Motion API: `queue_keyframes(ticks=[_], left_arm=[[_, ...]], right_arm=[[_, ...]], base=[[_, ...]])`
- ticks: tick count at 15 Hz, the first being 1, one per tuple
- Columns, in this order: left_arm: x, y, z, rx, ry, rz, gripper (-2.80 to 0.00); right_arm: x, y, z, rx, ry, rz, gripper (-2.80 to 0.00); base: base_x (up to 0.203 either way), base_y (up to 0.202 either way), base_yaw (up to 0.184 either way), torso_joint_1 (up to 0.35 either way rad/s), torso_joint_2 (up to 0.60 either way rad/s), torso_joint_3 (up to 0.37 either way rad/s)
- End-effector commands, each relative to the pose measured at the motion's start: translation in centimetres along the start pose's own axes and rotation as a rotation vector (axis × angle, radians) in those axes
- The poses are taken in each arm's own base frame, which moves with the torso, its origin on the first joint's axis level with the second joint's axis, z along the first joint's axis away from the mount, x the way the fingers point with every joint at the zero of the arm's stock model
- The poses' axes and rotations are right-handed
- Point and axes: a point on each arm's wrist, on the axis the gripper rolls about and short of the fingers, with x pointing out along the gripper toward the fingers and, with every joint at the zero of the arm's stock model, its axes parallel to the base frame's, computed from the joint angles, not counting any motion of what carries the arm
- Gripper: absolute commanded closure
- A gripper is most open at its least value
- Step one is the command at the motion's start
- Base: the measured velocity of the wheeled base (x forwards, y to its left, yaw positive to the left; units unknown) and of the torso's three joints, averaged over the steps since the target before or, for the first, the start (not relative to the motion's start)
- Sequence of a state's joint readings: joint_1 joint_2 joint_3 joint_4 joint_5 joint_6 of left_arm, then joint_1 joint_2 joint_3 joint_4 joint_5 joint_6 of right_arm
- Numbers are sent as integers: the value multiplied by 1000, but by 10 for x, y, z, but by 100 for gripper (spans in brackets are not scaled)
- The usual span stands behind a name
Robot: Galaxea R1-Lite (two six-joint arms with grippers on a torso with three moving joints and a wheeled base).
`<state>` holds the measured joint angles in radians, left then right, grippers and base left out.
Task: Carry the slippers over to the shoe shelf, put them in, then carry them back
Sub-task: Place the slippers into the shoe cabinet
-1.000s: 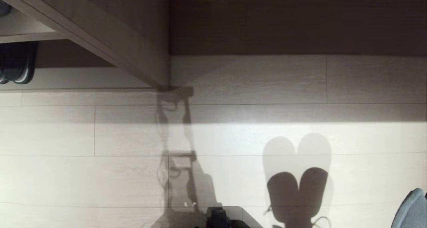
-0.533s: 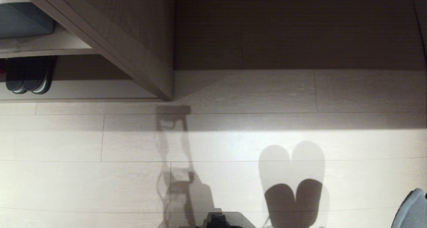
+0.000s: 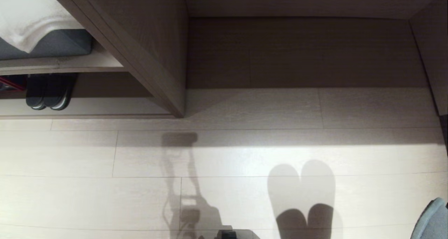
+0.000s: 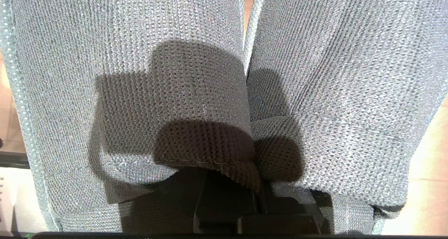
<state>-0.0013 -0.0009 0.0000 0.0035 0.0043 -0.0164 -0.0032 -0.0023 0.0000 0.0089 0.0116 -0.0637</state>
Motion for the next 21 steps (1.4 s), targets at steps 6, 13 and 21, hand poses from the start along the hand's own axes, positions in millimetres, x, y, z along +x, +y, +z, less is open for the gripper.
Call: queue_keyframes(ticks=[6,13,21], left_arm=[[0,0,0,0,0,0,0],[0,0,0,0,0,0,0],[0,0,0,0,0,0,0]], right_arm=[[0,0,0,-2,-2,1,0],[0,0,0,-2,-2,1,0],[0,0,0,-2,-2,1,0]], base=[[0,0,0,1,3,198],[0,0,0,3,2,199],[0,0,0,0,3,202]])
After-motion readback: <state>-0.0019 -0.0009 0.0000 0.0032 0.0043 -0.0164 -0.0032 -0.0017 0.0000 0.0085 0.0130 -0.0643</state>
